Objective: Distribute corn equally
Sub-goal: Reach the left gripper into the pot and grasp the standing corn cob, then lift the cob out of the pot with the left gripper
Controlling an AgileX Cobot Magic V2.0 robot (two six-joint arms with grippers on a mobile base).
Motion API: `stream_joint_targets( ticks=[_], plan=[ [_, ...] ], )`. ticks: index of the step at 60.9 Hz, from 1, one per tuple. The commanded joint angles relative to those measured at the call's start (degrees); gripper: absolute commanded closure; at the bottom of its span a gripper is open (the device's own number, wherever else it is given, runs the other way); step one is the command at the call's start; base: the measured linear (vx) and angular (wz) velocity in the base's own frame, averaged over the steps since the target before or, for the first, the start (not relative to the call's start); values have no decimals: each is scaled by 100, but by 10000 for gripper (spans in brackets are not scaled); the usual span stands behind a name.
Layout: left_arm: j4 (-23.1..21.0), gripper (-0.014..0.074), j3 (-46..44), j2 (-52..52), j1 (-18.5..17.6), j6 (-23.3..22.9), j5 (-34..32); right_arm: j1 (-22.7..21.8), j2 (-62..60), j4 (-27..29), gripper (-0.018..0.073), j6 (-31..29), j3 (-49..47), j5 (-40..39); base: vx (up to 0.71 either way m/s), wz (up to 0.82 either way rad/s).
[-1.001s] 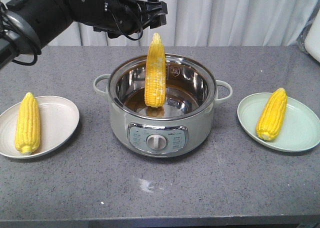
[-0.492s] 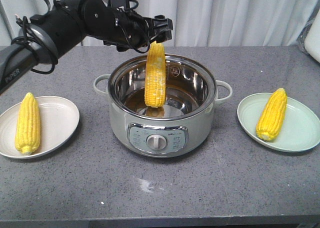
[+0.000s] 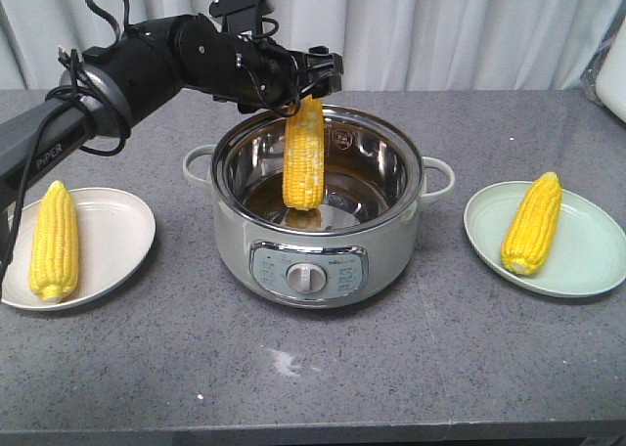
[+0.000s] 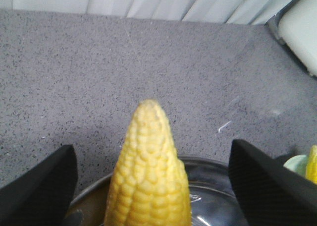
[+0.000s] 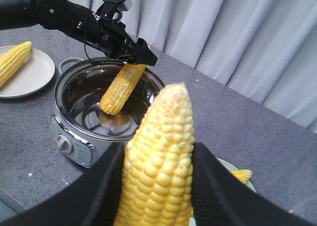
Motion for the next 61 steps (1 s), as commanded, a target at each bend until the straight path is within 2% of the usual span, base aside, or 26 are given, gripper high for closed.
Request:
stream_joint_targets(
  ticks=[1,7,13,37,50,61],
  plan=[
    [-138,8,-199,-367,-14,82,-402,-40,4,108,561,-36,-94,-44,0,0],
    [-138,33,-199,-367,-14,119,-464,-40,4,108,561,-36,-94,-44,0,0],
    [-138,104,-199,-367,-14,119,-426,-40,4,108,561,-36,-94,-44,0,0],
    [-138,597,-199,-379,-14,169,-268,-40,4,108,561,-36,-94,-44,0,0],
    [-138,604,-199,-744,-14,425,-216,-40,4,108,561,-36,-94,-44,0,0],
    [-125,604,-199,-1391,-14,797,149,-40,4,108,561,-36,-94,-44,0,0]
  ],
)
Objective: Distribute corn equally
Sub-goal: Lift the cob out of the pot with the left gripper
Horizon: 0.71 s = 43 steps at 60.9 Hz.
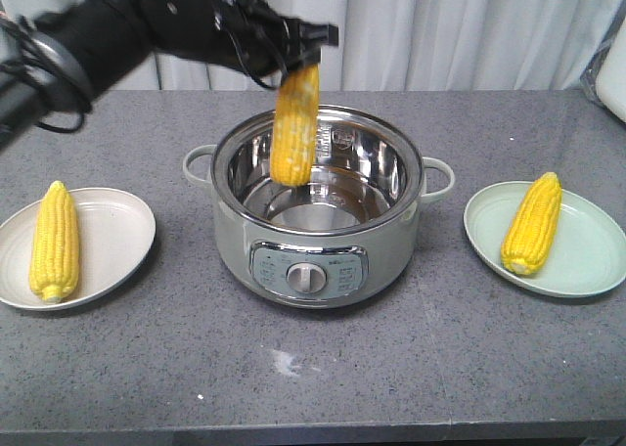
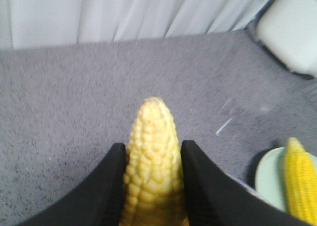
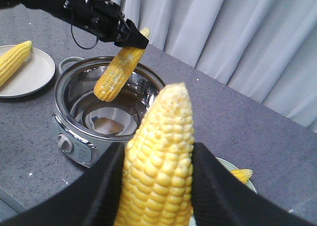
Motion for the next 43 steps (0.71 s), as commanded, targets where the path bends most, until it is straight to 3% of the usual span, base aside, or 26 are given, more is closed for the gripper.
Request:
stream_joint_targets(
  ticks=[1,13,31,43],
  plan=[
    [-105,604,-199,-808,-14,176,-125,-40,4,108,561,-36,-112,-44,0,0],
    [-62,604,-199,-1557,-14,269,743,-40,4,108,561,-36,-112,-44,0,0],
    [385,604,-199,-2614,-14,269,2699,-40,4,108,561,-36,-112,-44,0,0],
    [384,604,-199,-2913,-14,269,3375,-40,4,108,561,-36,-112,-44,0,0]
  ],
)
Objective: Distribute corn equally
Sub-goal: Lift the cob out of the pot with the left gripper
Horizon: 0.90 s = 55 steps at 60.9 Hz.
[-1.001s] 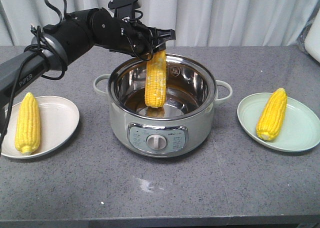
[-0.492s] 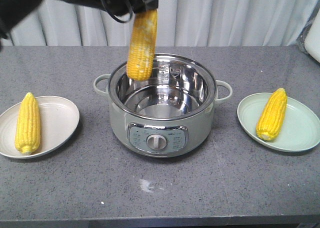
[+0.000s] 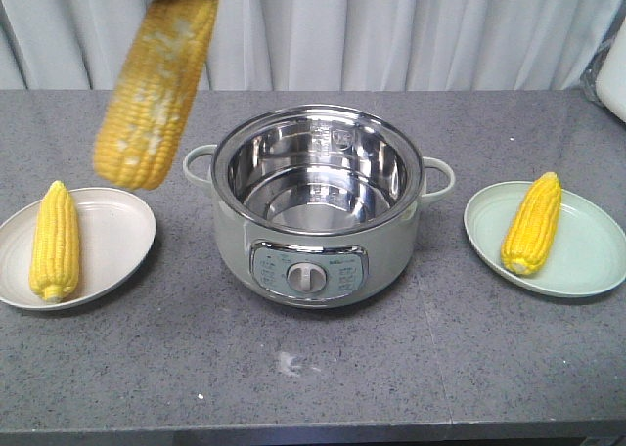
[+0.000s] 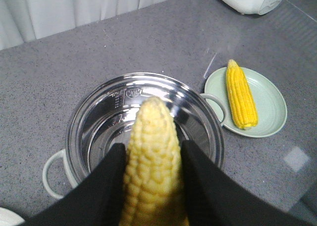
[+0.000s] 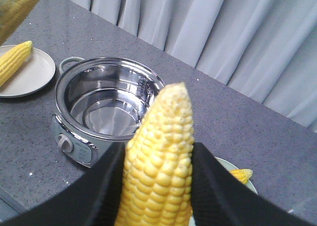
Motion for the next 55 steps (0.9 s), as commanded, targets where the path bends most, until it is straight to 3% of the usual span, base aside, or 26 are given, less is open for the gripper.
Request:
stream_joint_targets(
  ticks=[1,55],
  plan=[
    [-74,604,-151,-287,-14,0,22,-40,4,108,561,-34,-112,-44,0,0],
    [-78,603,-145,-287,-14,0,23,-40,4,108,561,-34,-112,-44,0,0]
  ],
)
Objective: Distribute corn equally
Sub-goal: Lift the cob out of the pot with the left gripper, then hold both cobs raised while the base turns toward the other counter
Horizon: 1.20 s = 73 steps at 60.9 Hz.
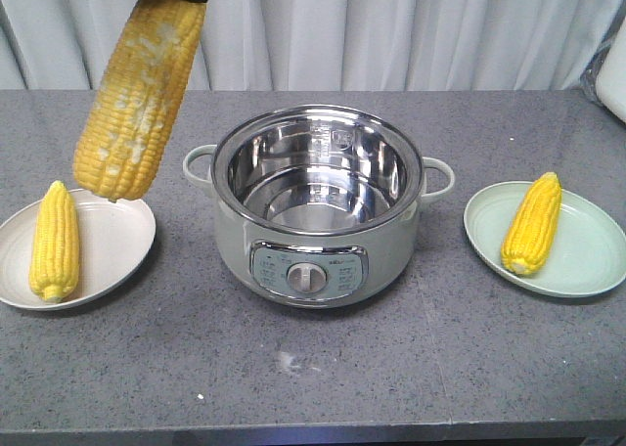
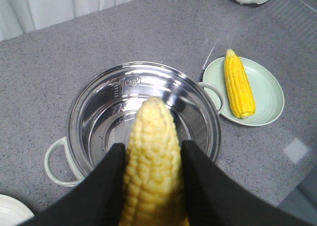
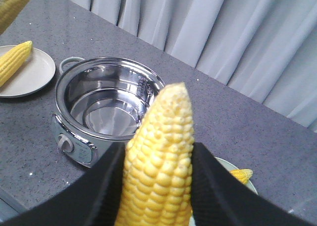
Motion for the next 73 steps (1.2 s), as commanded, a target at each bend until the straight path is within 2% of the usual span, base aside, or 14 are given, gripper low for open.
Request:
stream_joint_targets(
  ticks=[1,73],
  plan=[
    [-95,603,-145,-206,-14,0,-168,-40,4,108,561,-34,-112,-44,0,0],
    [-95,603,-145,-206,-14,0,-168,-40,4,108,561,-34,-112,-44,-1,-9]
  ],
)
